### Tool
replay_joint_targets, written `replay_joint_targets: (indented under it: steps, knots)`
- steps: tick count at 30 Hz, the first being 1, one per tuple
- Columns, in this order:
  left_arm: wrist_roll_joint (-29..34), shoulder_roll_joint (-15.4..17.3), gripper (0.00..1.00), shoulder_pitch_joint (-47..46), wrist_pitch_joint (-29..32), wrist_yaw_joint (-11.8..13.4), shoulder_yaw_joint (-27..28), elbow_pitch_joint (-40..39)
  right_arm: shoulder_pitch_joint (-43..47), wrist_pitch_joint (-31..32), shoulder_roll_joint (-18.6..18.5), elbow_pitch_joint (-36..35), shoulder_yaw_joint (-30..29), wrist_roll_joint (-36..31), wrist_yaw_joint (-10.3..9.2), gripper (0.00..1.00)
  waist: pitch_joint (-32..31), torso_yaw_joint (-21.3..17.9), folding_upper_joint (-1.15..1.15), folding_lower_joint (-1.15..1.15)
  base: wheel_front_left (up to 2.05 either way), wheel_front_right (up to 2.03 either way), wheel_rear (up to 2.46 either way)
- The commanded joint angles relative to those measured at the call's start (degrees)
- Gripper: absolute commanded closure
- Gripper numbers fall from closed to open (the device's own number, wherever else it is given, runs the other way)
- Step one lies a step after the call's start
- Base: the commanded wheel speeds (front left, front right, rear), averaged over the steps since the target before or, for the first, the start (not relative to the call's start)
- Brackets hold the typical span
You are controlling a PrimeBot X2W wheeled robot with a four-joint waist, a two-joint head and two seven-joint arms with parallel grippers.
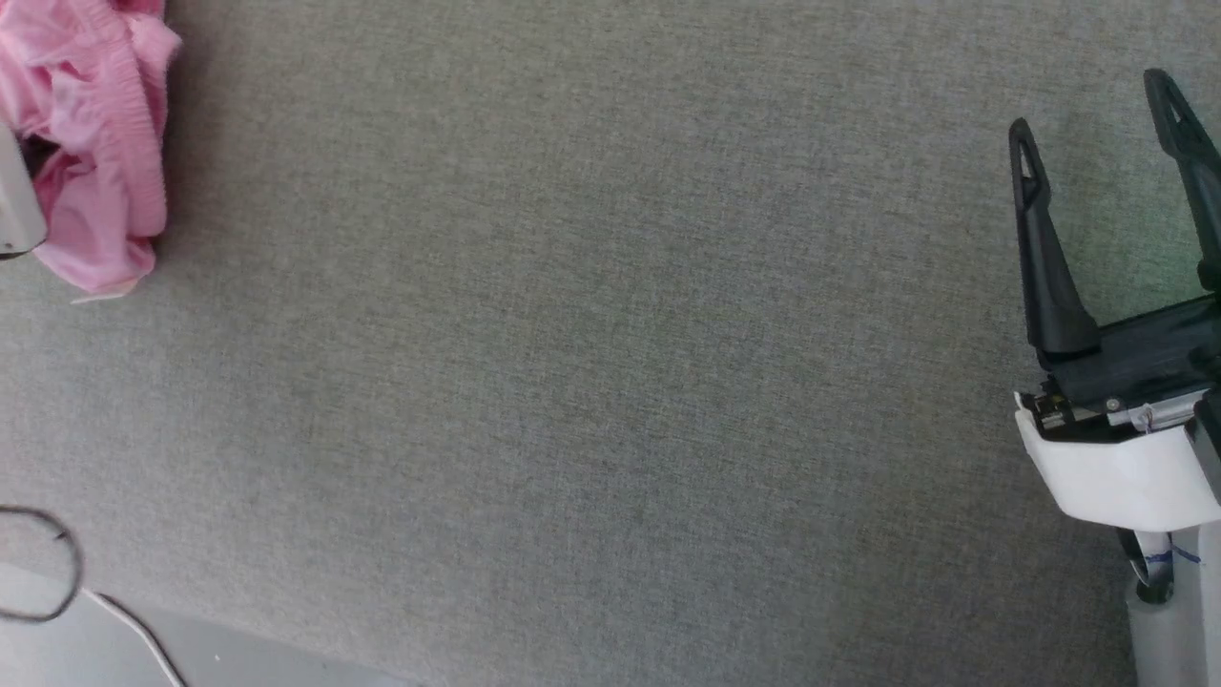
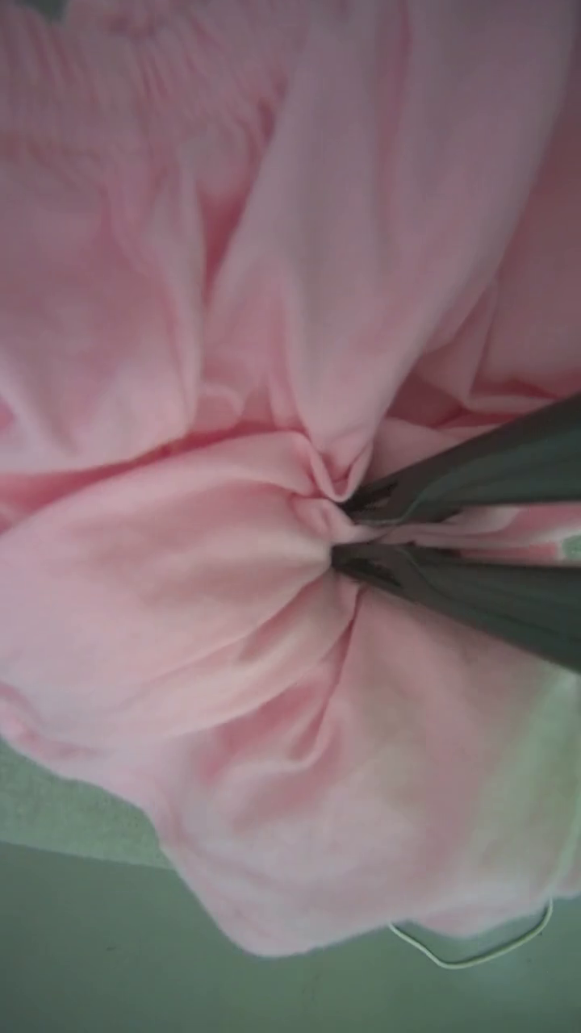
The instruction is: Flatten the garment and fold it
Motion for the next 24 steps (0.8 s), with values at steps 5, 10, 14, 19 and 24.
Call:
replay_joint_targets:
  steps: [5,10,14,19,24]
  knots:
    - [-0.4,4.8,1.00,-4.3,-4.3,-0.4,-3.9,2.3,-1.1,-1.1,0.7,0.2,0.1,-0.3,-0.12,0.00,-3.2,0.6,0.00,-0.01,0.00,0.00,0.00]
    - [1.0,6.6,1.00,-8.4,-10.2,-0.5,-7.6,-0.7,0.6,-1.1,2.4,1.9,-0.5,0.4,-0.12,0.00,-8.5,0.4,0.00,-0.01,0.00,0.00,0.00]
    - [2.2,7.0,1.00,-11.8,-12.1,-0.5,-12.6,-5.0,2.3,-1.1,3.8,2.9,-1.2,0.9,-0.12,0.00,-12.9,-0.1,0.00,-0.01,0.00,0.00,0.00]
    - [2.9,7.0,1.00,-16.4,-12.6,-0.5,-20.4,-11.4,4.3,-1.1,5.6,3.8,-1.7,1.6,-0.12,0.00,-17.7,-2.2,0.00,-0.01,0.00,0.00,0.00]
    - [2.2,5.5,1.00,-20.5,-12.1,-0.5,-28.4,-18.2,6.0,-1.1,7.1,4.3,-1.9,2.1,-0.12,0.00,-21.0,-5.7,0.00,-0.01,0.00,0.00,0.00]
